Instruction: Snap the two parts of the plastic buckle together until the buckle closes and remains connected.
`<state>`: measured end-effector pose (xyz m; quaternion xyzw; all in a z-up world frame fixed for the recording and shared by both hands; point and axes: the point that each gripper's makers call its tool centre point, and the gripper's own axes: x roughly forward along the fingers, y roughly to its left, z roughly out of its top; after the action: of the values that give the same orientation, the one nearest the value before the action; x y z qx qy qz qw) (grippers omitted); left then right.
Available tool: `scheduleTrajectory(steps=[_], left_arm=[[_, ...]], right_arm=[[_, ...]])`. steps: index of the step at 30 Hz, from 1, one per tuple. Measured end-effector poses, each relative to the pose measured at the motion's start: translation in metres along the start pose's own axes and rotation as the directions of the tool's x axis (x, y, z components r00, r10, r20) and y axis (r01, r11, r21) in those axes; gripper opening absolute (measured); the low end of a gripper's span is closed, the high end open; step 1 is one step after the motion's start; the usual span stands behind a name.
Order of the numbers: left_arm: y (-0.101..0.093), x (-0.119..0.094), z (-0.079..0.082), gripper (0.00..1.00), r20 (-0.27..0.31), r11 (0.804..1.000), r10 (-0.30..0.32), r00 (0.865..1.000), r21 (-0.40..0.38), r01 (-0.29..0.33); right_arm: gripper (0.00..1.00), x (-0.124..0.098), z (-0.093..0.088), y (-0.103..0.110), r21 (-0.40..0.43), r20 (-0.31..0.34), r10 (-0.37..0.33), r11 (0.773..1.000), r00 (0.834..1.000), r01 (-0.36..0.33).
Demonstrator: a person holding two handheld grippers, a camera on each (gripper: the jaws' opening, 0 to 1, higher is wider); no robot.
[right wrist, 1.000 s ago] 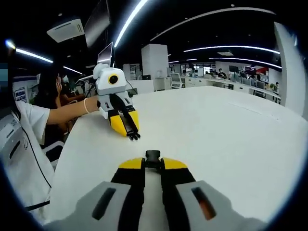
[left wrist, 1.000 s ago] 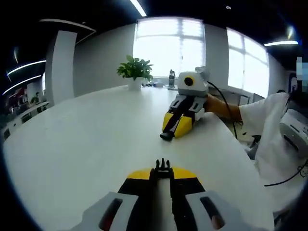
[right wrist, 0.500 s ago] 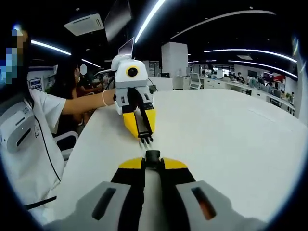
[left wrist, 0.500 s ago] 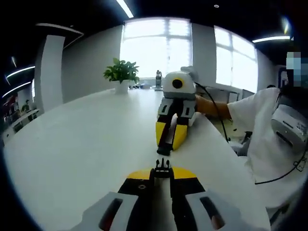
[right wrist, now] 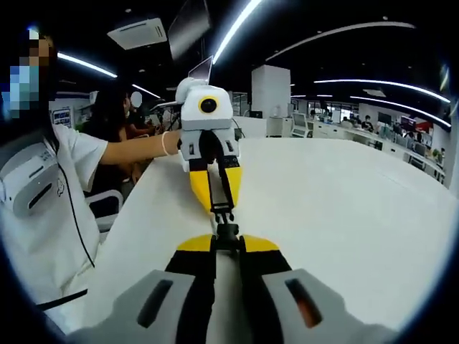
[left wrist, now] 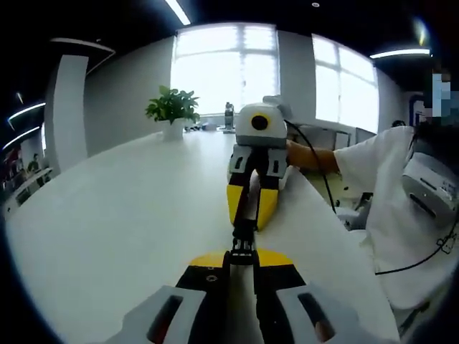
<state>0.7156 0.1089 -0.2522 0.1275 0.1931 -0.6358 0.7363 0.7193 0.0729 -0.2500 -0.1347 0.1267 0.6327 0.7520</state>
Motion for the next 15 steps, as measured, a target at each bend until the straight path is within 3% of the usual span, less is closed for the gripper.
scheduleTrajectory(steps=[15], left_arm=[[-0.0040,0.0032,-0.0038,0.11,-0.016,1.000,-0.015,1.000,0.007,0.015]], right_arm=[[0.13,0.0040,0.0006,0.0055,-0.049,-0.021,0.048,0.998,0.999,-0.049]])
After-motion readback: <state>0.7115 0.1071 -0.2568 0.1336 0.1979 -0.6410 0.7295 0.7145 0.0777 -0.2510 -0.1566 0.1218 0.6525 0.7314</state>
